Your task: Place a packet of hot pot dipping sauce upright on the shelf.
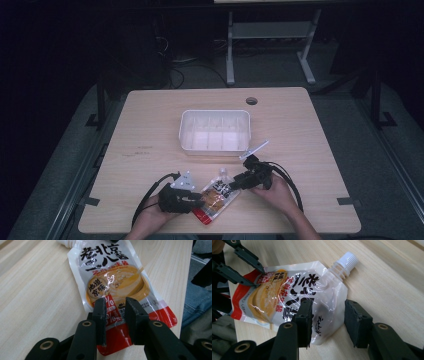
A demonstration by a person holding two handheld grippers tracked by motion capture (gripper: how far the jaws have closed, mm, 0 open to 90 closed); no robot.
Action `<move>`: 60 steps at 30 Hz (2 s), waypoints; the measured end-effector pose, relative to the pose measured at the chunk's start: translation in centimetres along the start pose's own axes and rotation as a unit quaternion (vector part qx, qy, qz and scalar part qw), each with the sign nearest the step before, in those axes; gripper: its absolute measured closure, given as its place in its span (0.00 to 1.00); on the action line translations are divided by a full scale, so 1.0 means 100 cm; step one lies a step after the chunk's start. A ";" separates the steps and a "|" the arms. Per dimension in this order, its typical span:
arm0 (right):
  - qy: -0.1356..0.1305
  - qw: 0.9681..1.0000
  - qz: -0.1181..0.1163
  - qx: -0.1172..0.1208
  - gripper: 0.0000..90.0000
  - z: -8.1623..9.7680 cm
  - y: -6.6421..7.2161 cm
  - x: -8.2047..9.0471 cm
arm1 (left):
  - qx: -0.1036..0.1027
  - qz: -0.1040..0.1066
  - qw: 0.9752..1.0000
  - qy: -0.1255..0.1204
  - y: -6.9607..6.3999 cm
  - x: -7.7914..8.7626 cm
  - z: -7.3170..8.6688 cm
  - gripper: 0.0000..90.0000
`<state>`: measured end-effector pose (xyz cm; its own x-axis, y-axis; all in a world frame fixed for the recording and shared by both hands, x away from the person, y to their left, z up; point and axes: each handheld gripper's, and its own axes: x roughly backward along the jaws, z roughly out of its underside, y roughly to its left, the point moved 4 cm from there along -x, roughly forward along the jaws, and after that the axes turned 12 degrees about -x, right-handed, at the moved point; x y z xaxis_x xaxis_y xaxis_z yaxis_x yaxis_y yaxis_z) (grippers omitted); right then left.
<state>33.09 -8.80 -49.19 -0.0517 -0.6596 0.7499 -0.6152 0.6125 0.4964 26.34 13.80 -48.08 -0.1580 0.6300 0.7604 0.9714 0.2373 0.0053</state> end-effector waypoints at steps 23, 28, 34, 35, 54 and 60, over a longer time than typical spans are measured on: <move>-0.010 0.997 -0.076 -0.031 0.65 0.002 0.009 -0.003 | -0.002 0.000 1.000 0.017 0.000 -0.005 0.002 0.77; -0.026 0.994 -0.104 -0.036 0.69 -0.001 0.015 0.000 | -0.005 -0.001 1.000 0.019 0.000 -0.005 0.003 0.76; -0.036 0.990 -0.130 -0.044 0.72 -0.001 0.019 0.001 | -0.007 -0.002 1.000 0.019 0.000 -0.005 0.003 0.75; -0.036 0.989 -0.134 -0.045 0.73 -0.001 0.019 0.001 | -0.007 -0.002 1.000 0.019 0.000 -0.005 0.003 0.75; -0.043 0.992 -0.111 -0.035 0.93 -0.007 0.035 0.017 | 0.001 -0.030 0.999 0.010 0.006 0.009 0.010 0.67; -0.044 0.995 -0.083 -0.020 0.94 -0.015 0.049 0.032 | 0.005 -0.042 0.999 -0.005 0.008 0.016 0.011 0.65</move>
<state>31.13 -7.28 -43.70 -0.0212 -0.7877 0.6157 -0.5887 0.5076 0.6291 26.64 15.77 -47.54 -0.2413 0.6142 0.7513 0.9526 0.2977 0.0626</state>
